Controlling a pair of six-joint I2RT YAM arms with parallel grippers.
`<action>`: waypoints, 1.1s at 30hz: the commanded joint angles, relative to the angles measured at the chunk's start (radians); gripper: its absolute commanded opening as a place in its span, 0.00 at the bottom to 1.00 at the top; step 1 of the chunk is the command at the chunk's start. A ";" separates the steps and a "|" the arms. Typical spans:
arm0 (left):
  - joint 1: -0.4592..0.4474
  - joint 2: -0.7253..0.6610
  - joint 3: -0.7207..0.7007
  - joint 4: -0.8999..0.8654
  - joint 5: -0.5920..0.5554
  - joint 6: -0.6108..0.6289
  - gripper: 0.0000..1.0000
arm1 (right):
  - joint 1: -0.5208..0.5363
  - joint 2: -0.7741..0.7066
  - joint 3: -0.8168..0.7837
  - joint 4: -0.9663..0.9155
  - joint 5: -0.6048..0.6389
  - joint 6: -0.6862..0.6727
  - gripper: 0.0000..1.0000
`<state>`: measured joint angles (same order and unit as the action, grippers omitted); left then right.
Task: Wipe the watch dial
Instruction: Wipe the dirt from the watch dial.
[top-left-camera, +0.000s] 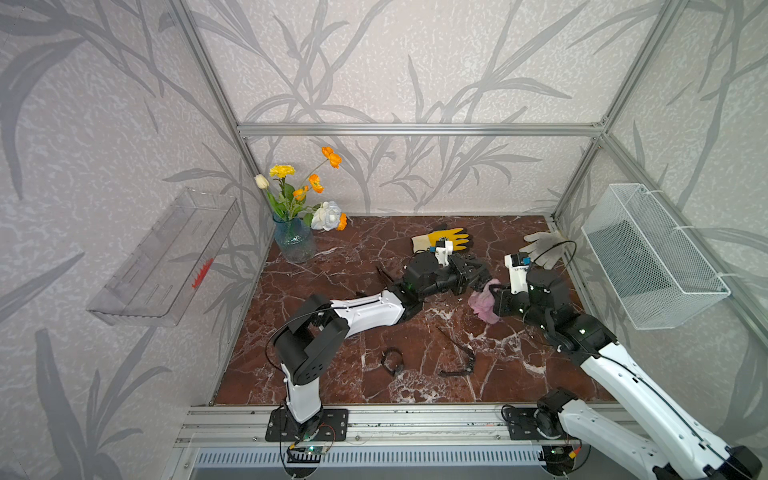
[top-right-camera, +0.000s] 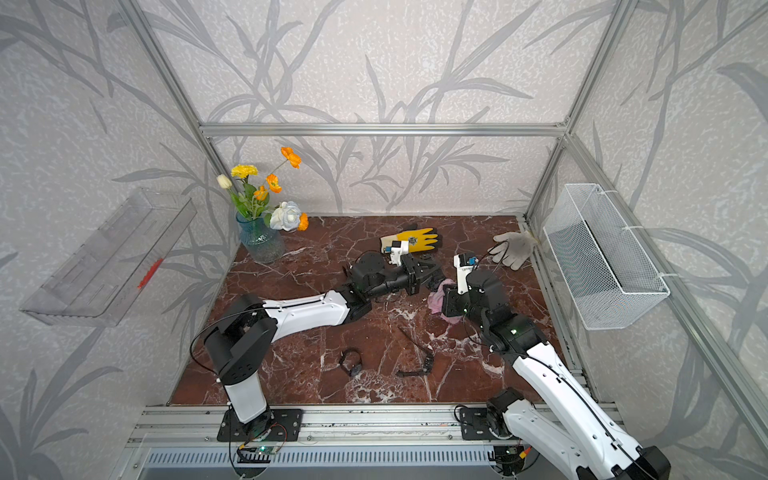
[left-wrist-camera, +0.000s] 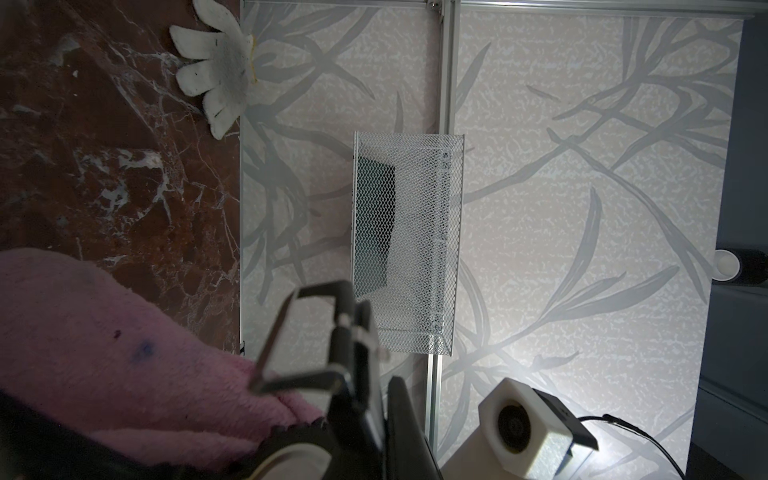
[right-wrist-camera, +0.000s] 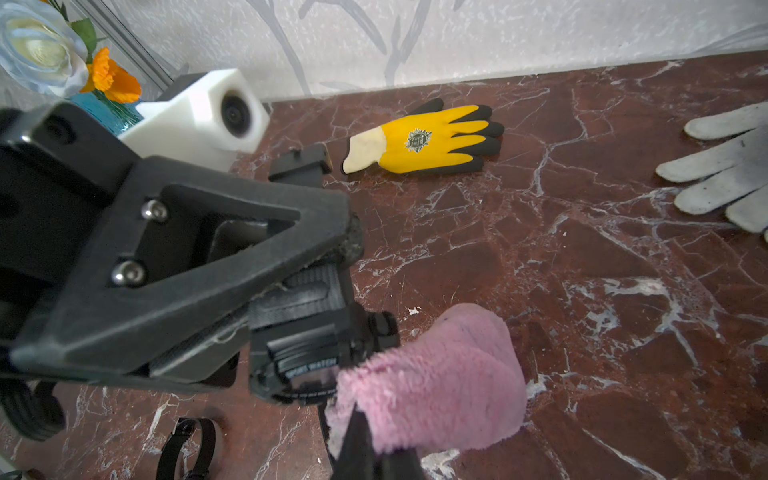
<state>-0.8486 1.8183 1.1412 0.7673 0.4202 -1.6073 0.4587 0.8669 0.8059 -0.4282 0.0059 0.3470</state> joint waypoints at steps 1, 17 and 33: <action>-0.020 -0.027 0.006 0.056 0.082 -0.005 0.00 | -0.007 0.011 -0.011 0.039 -0.038 -0.024 0.00; -0.018 -0.026 0.008 0.047 0.079 -0.003 0.00 | 0.003 0.047 -0.011 0.187 -0.380 -0.028 0.00; -0.017 -0.038 -0.018 0.061 0.080 -0.005 0.00 | -0.029 -0.037 0.043 0.262 -0.109 0.030 0.00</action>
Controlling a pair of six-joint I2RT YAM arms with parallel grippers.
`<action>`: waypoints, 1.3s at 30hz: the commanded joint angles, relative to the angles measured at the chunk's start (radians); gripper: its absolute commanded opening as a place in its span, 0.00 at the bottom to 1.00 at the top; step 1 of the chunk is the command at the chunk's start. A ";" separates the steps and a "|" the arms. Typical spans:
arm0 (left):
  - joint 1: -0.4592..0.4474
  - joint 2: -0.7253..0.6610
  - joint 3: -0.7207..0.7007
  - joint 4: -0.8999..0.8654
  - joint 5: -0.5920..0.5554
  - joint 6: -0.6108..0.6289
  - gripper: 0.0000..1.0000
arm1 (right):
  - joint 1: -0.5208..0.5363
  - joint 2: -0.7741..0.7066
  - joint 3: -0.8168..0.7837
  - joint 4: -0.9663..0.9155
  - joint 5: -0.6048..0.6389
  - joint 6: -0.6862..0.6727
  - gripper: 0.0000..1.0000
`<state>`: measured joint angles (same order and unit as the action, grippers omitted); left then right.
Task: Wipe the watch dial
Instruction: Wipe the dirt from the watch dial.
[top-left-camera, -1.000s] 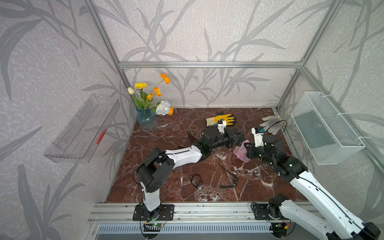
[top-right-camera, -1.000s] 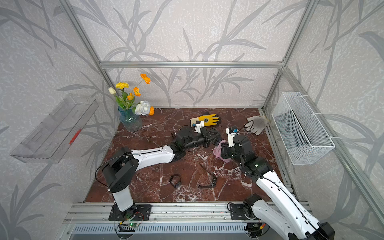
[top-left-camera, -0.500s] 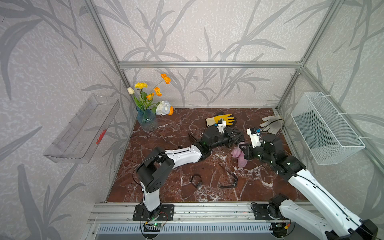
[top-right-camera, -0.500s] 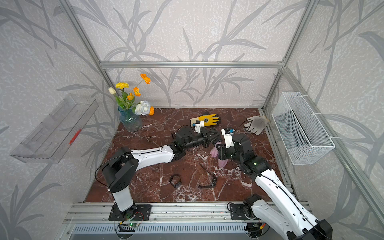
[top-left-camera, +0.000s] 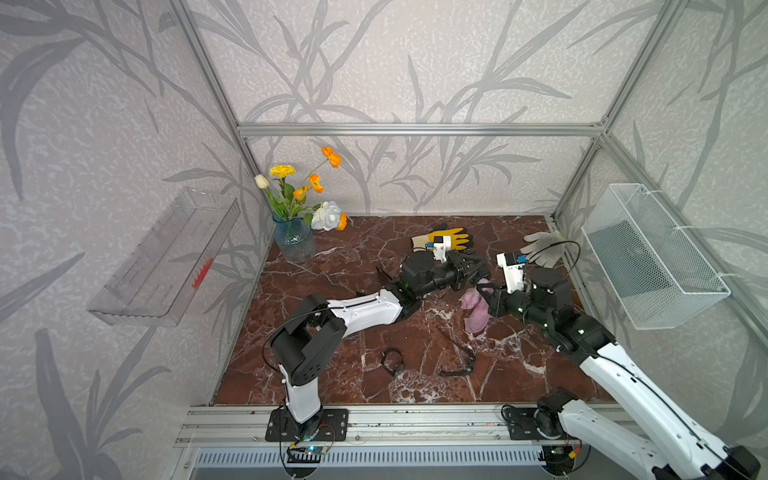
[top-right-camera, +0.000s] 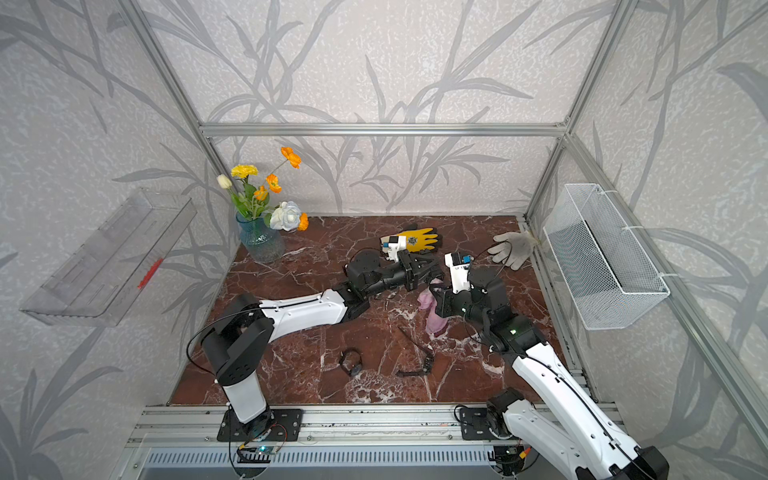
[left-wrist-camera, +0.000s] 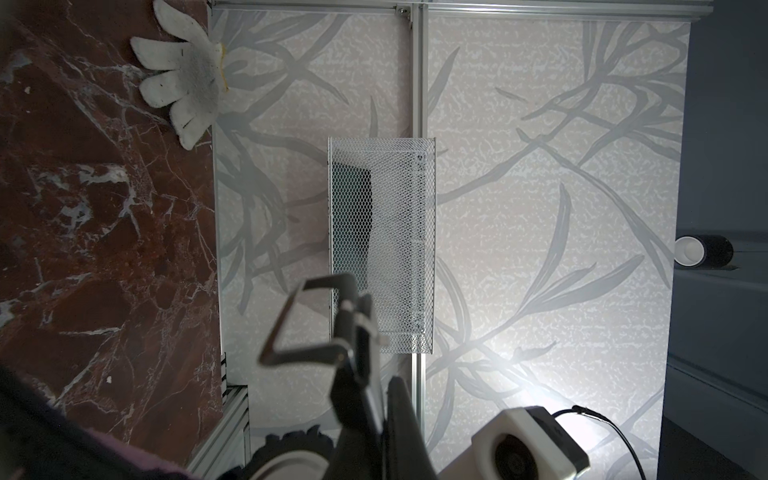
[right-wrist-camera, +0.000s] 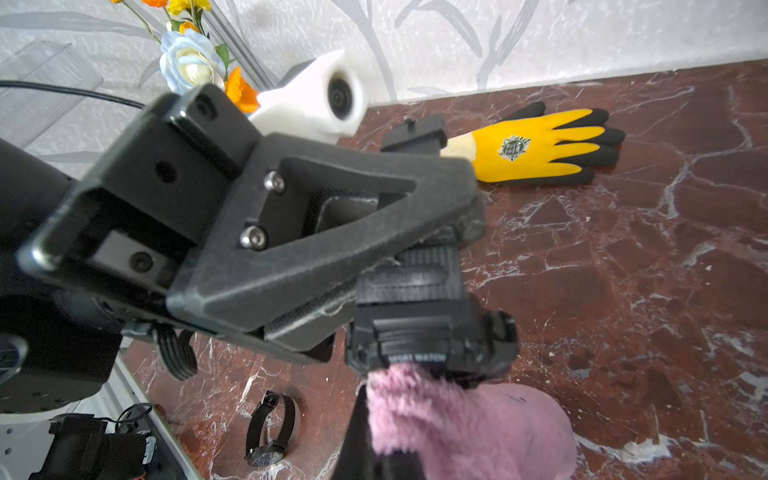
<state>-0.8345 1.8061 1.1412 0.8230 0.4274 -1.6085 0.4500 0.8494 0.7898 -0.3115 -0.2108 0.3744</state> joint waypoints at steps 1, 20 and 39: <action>-0.031 -0.025 -0.019 0.007 0.074 -0.005 0.00 | -0.036 -0.017 0.061 0.142 0.112 0.004 0.00; -0.008 -0.088 -0.042 -0.037 0.073 0.017 0.00 | -0.171 0.007 -0.007 -0.018 0.198 -0.011 0.00; 0.106 -0.324 -0.143 -0.379 0.239 -0.011 0.00 | -0.508 0.040 -0.203 0.067 0.005 0.061 0.00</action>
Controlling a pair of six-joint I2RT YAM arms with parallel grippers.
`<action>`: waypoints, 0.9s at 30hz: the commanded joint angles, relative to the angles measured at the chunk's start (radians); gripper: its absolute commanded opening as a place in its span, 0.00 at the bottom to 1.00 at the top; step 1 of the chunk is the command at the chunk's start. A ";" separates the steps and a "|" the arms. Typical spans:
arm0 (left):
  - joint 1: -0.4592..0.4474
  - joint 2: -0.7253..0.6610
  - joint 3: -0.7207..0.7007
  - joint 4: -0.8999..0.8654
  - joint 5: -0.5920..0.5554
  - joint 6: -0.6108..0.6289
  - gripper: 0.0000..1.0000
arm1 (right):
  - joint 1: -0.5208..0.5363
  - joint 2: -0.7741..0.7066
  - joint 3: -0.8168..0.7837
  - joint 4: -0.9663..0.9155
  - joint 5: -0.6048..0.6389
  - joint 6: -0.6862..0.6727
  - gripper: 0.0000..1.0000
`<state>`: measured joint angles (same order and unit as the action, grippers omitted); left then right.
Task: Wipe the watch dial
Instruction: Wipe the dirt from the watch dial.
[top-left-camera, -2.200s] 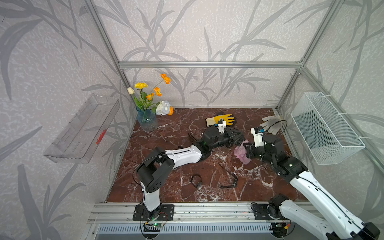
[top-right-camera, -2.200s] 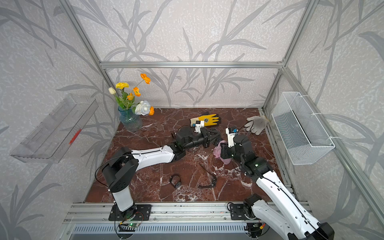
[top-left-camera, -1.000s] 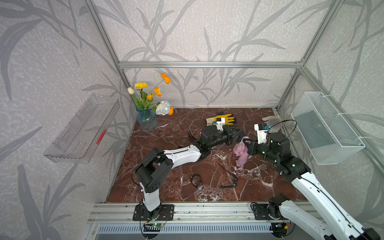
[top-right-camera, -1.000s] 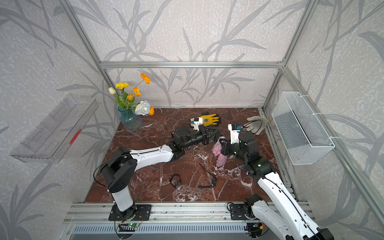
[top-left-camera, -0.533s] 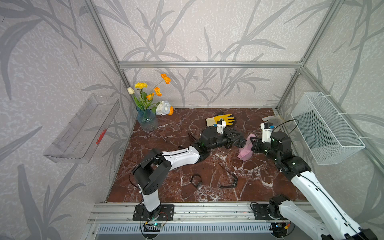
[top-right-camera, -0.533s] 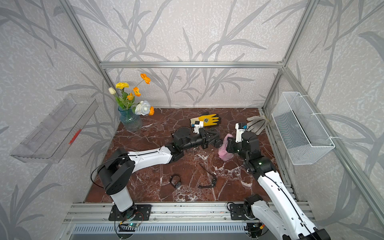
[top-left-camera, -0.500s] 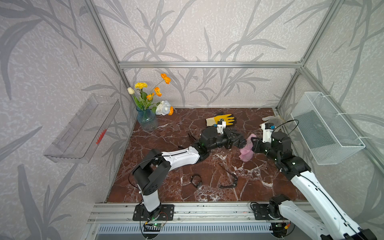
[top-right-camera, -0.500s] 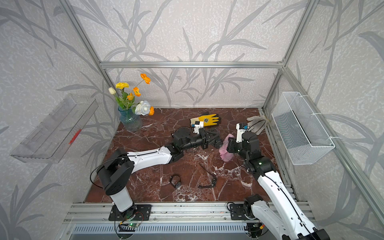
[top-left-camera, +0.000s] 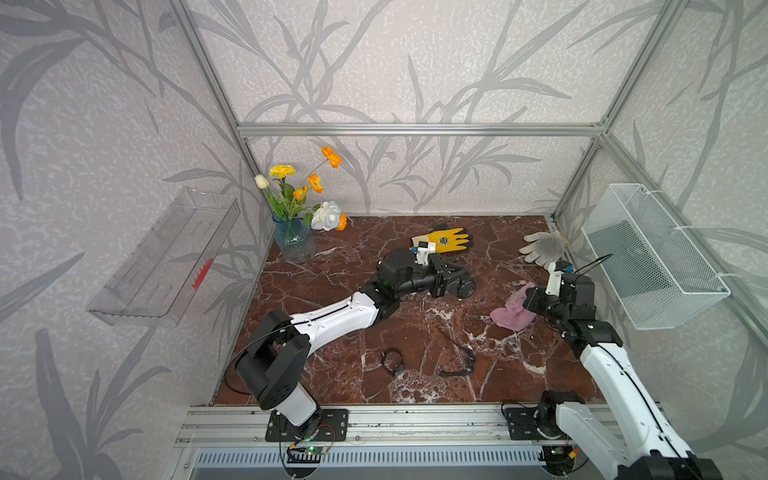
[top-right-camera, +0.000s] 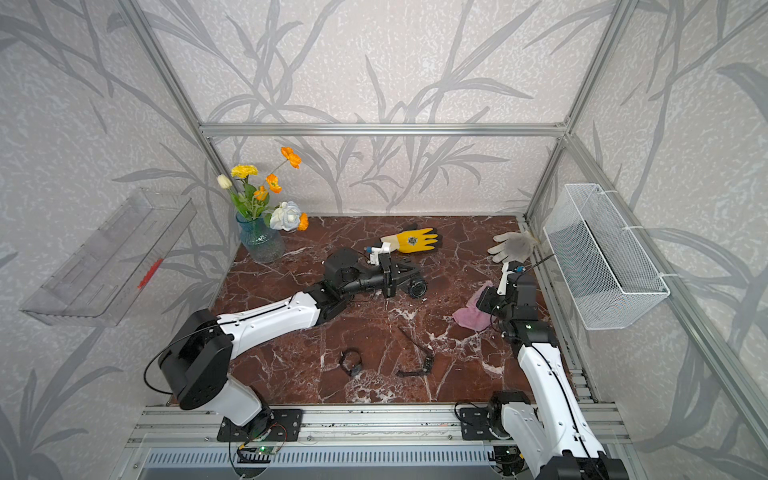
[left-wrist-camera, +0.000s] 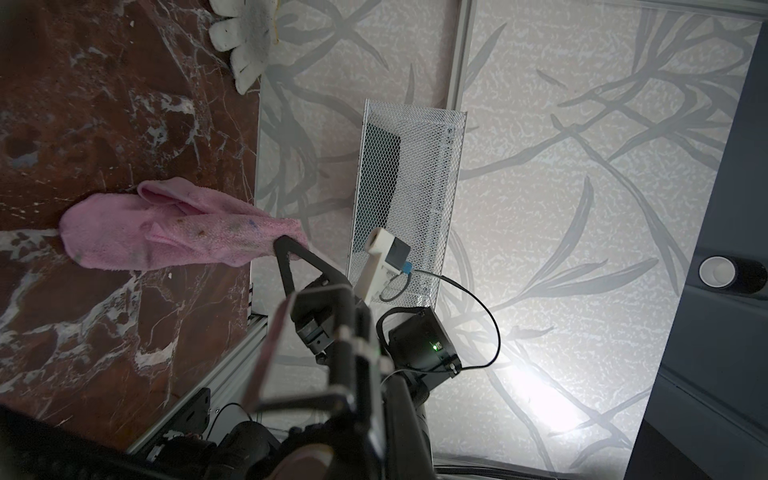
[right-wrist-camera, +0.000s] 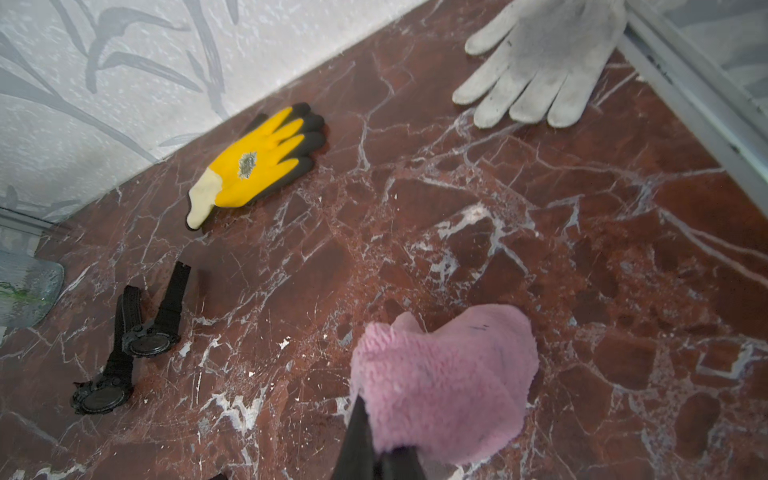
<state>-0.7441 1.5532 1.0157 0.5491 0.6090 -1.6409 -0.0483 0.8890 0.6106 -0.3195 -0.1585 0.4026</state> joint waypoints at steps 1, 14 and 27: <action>0.021 -0.086 -0.019 -0.161 0.062 0.036 0.00 | -0.012 0.003 -0.035 0.085 -0.054 0.038 0.00; 0.128 -0.148 0.144 -1.081 -0.076 0.547 0.00 | -0.015 -0.023 -0.110 0.137 -0.106 0.062 0.00; 0.153 0.139 0.227 -1.244 -0.218 0.745 0.00 | -0.015 -0.064 -0.149 0.141 -0.132 0.074 0.00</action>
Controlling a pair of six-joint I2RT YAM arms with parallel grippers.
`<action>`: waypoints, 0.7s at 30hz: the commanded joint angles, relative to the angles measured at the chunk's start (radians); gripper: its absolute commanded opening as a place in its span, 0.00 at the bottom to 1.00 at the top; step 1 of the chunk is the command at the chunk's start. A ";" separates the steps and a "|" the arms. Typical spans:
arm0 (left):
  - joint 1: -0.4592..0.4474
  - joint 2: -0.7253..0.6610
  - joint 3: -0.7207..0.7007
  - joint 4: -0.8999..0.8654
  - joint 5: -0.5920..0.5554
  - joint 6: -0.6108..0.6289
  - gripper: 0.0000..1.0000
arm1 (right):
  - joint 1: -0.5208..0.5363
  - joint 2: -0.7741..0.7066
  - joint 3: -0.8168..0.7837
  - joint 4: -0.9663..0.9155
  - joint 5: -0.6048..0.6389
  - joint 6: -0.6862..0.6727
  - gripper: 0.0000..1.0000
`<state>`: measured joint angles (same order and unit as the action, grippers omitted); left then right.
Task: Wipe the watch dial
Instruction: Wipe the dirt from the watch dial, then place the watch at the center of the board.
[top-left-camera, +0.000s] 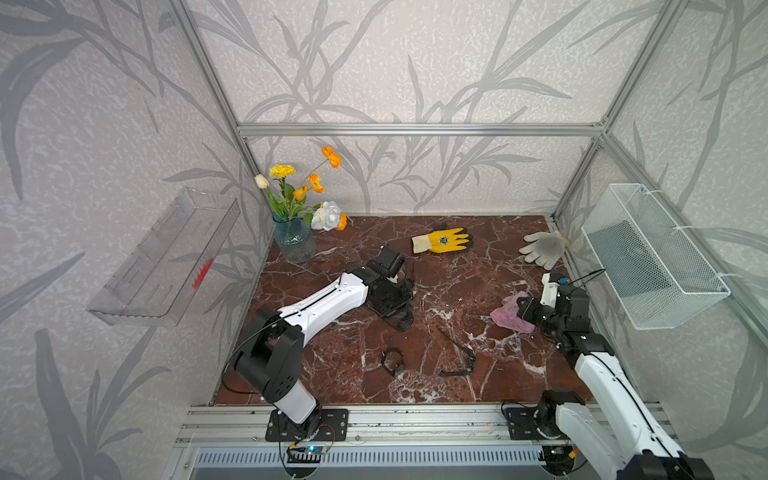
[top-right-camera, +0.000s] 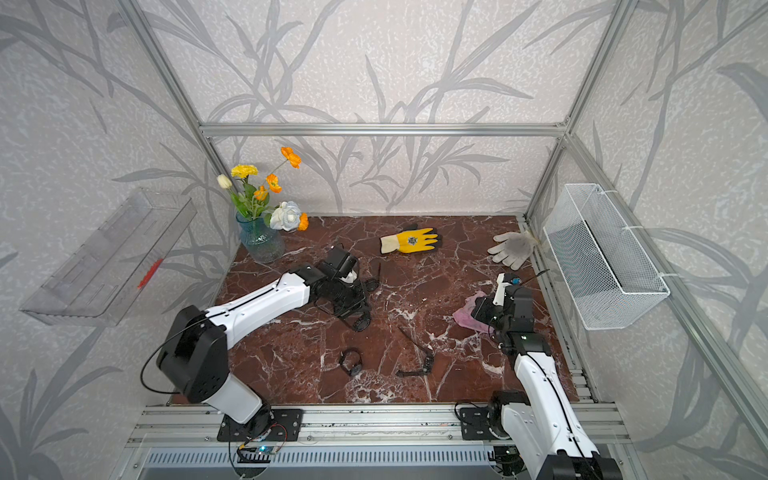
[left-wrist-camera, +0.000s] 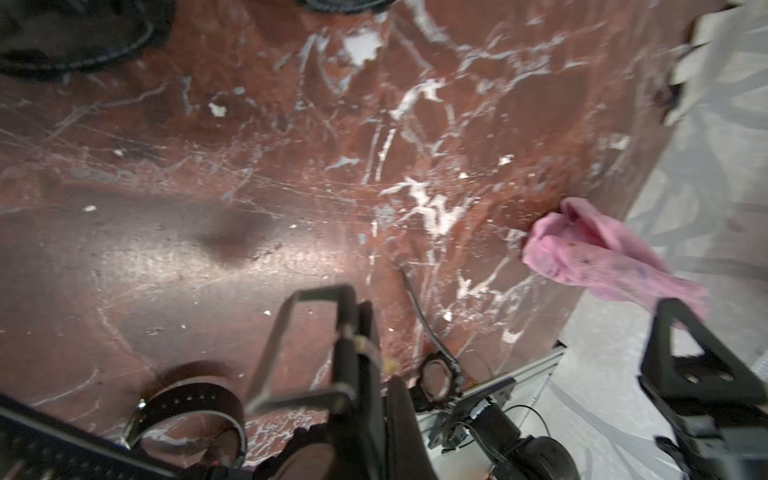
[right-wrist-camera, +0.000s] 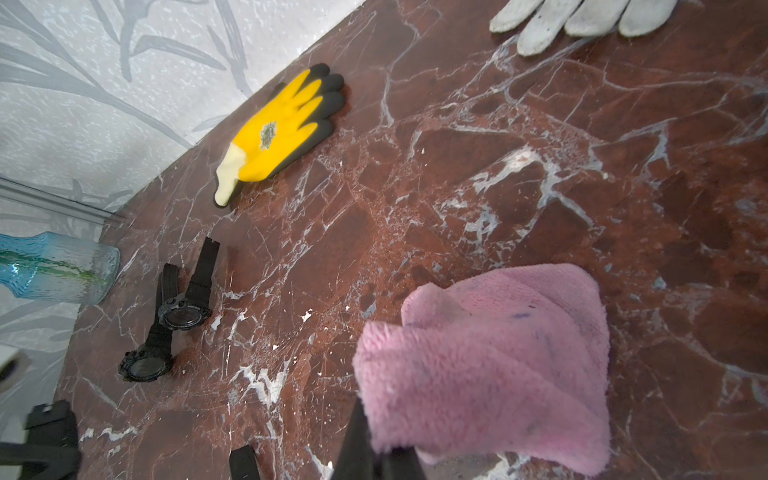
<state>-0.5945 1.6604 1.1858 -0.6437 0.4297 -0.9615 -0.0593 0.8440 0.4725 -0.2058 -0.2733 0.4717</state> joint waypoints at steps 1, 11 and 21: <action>0.005 0.048 0.065 -0.054 -0.049 0.069 0.00 | -0.004 -0.020 -0.011 0.029 -0.020 0.004 0.00; 0.039 0.197 0.109 -0.038 -0.065 0.063 0.00 | -0.004 -0.028 -0.018 0.031 -0.024 0.004 0.00; 0.067 0.284 0.133 -0.013 -0.089 0.040 0.00 | -0.004 -0.028 -0.020 0.034 -0.026 0.002 0.00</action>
<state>-0.5343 1.9202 1.2812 -0.6590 0.3641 -0.9180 -0.0593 0.8295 0.4603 -0.2043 -0.2897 0.4740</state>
